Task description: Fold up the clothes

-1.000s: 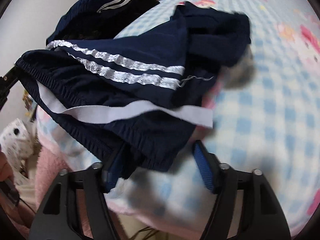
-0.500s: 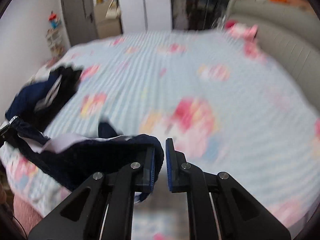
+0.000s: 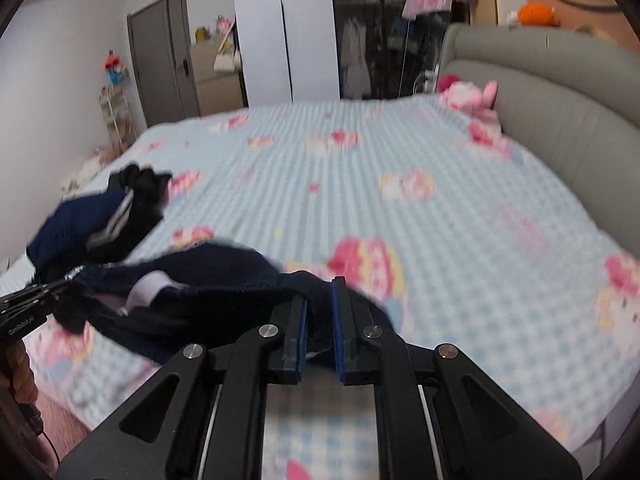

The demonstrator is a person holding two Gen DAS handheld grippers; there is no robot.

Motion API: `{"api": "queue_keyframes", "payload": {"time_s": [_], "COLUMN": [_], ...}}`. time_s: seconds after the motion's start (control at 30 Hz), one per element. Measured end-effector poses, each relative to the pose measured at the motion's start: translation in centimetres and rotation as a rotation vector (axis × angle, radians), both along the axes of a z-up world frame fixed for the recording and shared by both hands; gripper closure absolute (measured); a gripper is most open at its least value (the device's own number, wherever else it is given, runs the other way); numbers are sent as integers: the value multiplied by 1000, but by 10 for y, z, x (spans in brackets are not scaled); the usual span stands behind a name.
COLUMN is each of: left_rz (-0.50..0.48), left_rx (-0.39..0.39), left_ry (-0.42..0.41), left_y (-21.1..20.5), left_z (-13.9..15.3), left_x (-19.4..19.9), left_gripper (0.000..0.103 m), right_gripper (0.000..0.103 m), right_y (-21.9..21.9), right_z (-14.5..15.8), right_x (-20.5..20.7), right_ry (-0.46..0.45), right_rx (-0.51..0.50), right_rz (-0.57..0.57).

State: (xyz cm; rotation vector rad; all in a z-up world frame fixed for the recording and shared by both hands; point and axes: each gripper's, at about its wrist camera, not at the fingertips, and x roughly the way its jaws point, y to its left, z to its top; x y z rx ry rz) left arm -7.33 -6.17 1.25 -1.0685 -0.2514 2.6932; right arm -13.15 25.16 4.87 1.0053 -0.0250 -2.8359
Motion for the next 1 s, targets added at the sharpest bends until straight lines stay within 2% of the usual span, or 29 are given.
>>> {"api": "queue_keyframes", "payload": {"time_s": [0.13,0.23,0.33,0.4,0.47,0.6,0.67,0.7,0.73,0.77,0.83,0.9,0.97,1.0], "left_rz": [-45,-31,-21,-2,3,29,40,46,47,48,69,81,93,98], "left_rx": [55,42,-16,-81,-57,-35,-17,-1,12,18,16,60,98,82], "left_ry": [37,-29,-119,-112,33,297,348,347,328,294,183,19,-130,-187], "left_y": [1,4,12,17,17,13,6,2,-1,-4,-8,-14,-17,-14], "left_z": [13,-6,-37,-31,21,116,135,134,126,113,69,13,-43,-68], "left_x": [11,-5,-32,-54,-53,-38,-24,-18,-13,-9,-6,-8,-4,1], "left_gripper": [96,96,97,97,97,97,96,96,96,96,96,96,96,96], "right_gripper": [94,94,94,94,94,94,94,94,94,93,93,93,93,93], "right_y": [8,7,3,3,3,1,3,4,5,4,0,-4,-4,-5], "right_z": [0,-9,-48,-65,-46,66,110,120,129,124,99,49,-19,-52], "right_x": [21,20,-6,-28,-40,-23,-3,7,16,21,28,25,23,23], "right_ry": [28,13,-118,-186,-151,177,322,364,402,399,357,251,79,-1], "right_rx": [-14,11,20,27,45,54,42,33,25,28,49,79,62,51], "right_rz": [-1,-8,-3,-8,-20,-27,-34,-36,-38,-32,-23,-23,-24,-25]}}
